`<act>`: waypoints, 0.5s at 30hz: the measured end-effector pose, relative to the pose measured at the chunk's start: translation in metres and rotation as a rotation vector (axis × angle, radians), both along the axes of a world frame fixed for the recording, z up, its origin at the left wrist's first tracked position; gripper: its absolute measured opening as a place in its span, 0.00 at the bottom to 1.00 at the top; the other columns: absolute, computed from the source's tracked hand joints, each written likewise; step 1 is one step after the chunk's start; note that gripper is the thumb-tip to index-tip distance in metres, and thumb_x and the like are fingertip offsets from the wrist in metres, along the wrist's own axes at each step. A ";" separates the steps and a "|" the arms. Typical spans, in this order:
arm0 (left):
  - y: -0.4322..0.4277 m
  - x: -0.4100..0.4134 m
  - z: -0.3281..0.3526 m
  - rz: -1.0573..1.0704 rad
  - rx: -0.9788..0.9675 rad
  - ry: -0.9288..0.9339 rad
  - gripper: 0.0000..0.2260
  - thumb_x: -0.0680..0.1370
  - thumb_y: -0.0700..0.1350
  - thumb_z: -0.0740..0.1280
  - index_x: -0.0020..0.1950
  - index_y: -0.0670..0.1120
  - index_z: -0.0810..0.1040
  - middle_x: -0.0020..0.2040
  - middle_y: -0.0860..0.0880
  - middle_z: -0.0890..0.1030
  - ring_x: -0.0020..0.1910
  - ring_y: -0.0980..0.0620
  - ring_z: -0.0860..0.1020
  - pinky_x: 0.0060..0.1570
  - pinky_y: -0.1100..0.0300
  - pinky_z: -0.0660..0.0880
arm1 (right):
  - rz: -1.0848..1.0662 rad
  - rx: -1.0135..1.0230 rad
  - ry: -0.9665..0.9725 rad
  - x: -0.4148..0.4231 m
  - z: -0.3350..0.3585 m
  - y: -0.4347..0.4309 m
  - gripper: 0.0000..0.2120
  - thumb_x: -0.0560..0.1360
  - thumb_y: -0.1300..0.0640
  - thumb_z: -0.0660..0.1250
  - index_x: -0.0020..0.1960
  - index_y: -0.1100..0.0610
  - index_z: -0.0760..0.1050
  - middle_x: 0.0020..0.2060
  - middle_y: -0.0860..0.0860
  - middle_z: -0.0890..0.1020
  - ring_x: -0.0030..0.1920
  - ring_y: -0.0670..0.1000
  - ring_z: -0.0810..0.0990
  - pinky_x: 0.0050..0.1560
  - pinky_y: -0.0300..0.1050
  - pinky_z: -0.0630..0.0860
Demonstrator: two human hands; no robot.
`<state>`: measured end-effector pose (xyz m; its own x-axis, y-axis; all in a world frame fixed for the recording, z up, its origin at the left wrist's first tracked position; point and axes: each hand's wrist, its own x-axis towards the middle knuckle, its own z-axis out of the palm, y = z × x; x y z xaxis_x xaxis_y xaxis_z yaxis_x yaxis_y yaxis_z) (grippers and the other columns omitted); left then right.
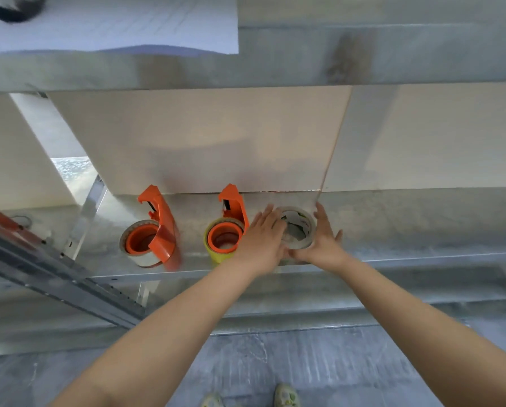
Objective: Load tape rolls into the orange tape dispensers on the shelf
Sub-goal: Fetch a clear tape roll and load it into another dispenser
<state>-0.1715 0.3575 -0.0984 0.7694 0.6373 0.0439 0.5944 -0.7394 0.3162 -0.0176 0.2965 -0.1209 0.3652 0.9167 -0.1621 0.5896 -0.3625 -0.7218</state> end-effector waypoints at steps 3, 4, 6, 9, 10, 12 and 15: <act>0.022 -0.031 0.037 0.040 0.042 -0.265 0.21 0.76 0.47 0.64 0.67 0.44 0.68 0.76 0.46 0.61 0.77 0.48 0.51 0.73 0.59 0.43 | -0.031 0.099 0.049 -0.010 0.034 0.022 0.60 0.56 0.42 0.77 0.73 0.44 0.38 0.75 0.49 0.54 0.75 0.51 0.52 0.73 0.60 0.35; 0.030 -0.046 0.048 0.095 0.040 -0.330 0.20 0.75 0.47 0.65 0.66 0.45 0.69 0.75 0.47 0.63 0.77 0.50 0.52 0.72 0.60 0.43 | -0.001 0.143 0.060 -0.018 0.045 0.033 0.59 0.58 0.45 0.78 0.74 0.45 0.40 0.75 0.50 0.54 0.75 0.51 0.53 0.74 0.59 0.39; 0.045 -0.084 0.060 0.254 -0.004 -0.398 0.21 0.75 0.48 0.66 0.66 0.47 0.68 0.75 0.49 0.62 0.77 0.51 0.51 0.72 0.59 0.45 | 0.126 0.201 0.165 -0.044 0.065 0.055 0.54 0.61 0.48 0.78 0.74 0.44 0.44 0.74 0.50 0.55 0.74 0.49 0.55 0.75 0.53 0.51; 0.059 -0.152 0.058 0.550 -0.063 -0.373 0.25 0.73 0.48 0.69 0.68 0.48 0.67 0.75 0.49 0.62 0.76 0.51 0.54 0.72 0.56 0.53 | 0.361 0.177 0.278 -0.105 0.072 0.083 0.49 0.63 0.50 0.77 0.73 0.43 0.48 0.74 0.49 0.57 0.73 0.48 0.56 0.69 0.45 0.59; 0.059 -0.174 0.054 0.644 -0.092 -0.360 0.27 0.72 0.49 0.69 0.69 0.49 0.66 0.75 0.50 0.63 0.76 0.50 0.57 0.70 0.56 0.57 | 0.428 0.158 0.249 -0.127 0.069 0.090 0.49 0.63 0.50 0.76 0.74 0.44 0.49 0.73 0.50 0.58 0.73 0.48 0.57 0.69 0.45 0.59; 0.053 -0.212 0.044 0.765 -0.172 -0.373 0.30 0.70 0.51 0.71 0.70 0.49 0.65 0.73 0.49 0.66 0.72 0.49 0.64 0.64 0.58 0.63 | 0.530 0.128 0.218 -0.167 0.059 0.100 0.48 0.63 0.47 0.76 0.74 0.47 0.51 0.73 0.48 0.60 0.73 0.49 0.58 0.70 0.39 0.59; 0.041 -0.249 0.026 0.850 -0.255 -0.355 0.36 0.69 0.55 0.72 0.72 0.48 0.61 0.73 0.47 0.66 0.70 0.47 0.67 0.62 0.58 0.64 | 0.602 0.105 0.204 -0.208 0.039 0.110 0.46 0.62 0.48 0.76 0.72 0.48 0.54 0.70 0.47 0.62 0.71 0.51 0.61 0.64 0.32 0.58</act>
